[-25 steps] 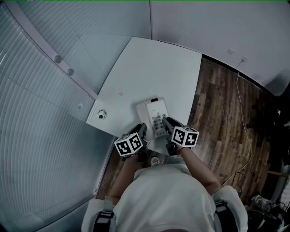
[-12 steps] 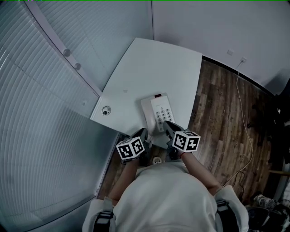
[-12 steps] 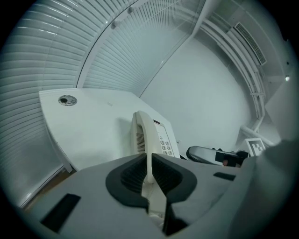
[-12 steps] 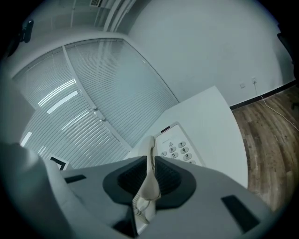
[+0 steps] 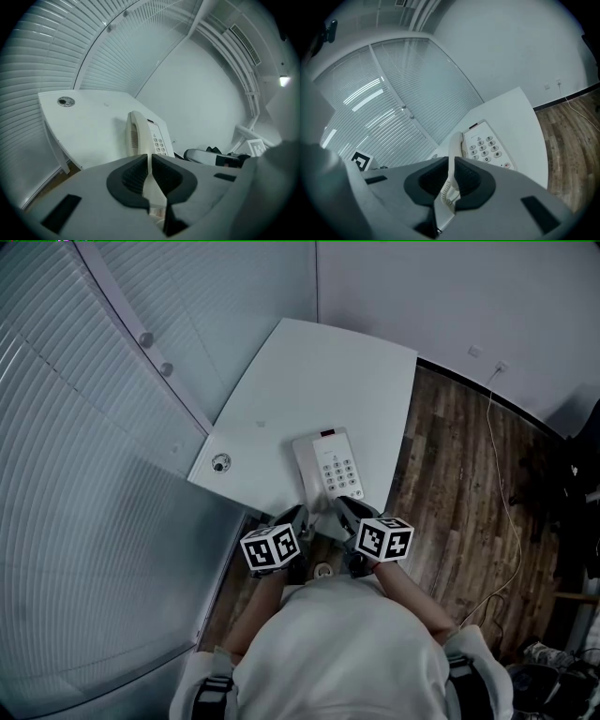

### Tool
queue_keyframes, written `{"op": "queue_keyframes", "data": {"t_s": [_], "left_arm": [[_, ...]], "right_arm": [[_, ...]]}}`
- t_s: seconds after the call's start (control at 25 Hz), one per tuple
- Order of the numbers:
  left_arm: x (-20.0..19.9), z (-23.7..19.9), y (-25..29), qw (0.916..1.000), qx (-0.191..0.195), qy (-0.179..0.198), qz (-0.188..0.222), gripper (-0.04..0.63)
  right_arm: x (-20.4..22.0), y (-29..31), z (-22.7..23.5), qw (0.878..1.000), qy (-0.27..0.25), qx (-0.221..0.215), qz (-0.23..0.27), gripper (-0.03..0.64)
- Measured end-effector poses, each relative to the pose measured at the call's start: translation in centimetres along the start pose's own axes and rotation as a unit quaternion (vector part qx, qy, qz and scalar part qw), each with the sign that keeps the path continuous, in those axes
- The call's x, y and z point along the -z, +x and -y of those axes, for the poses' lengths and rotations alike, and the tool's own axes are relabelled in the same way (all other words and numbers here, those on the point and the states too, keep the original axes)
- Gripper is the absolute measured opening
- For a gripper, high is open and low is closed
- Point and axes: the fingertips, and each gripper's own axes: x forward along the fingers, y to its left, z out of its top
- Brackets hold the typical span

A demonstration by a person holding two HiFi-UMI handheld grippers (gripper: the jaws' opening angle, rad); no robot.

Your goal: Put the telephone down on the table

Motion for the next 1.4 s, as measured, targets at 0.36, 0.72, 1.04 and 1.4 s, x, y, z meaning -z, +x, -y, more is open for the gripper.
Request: {"op": "queue_keyframes", "data": {"t_s": [0.36,0.72,1.04,1.4], "left_arm": [[-0.2,0.9,-0.5,0.9999,0.015,0.005,0.002,0.041],[-0.6,1.4,-0.9,0.9997,0.020,0.010,-0.003,0.041],[-0.4,1.1,-0.7,0.9998,0.019,0.003,-0.007,0.041],[-0.4,1.3,-0.4,0.9998,0.017,-0.002,-0.008,0.041]], "right_arm": [[-0.4,-1.1,-0.7,1.000,-0.030,-0.003,0.005,0.048],[-0.9,-1.2,-0.7,0.999,-0.039,0.000,0.009,0.043],[-0.7,-1.0,-0.5,0.999,-0.032,-0.002,0.003,0.037],[-1.0,-1.0,-0.8,0.999,-0.035,-0.014,-0.001,0.020]]}}
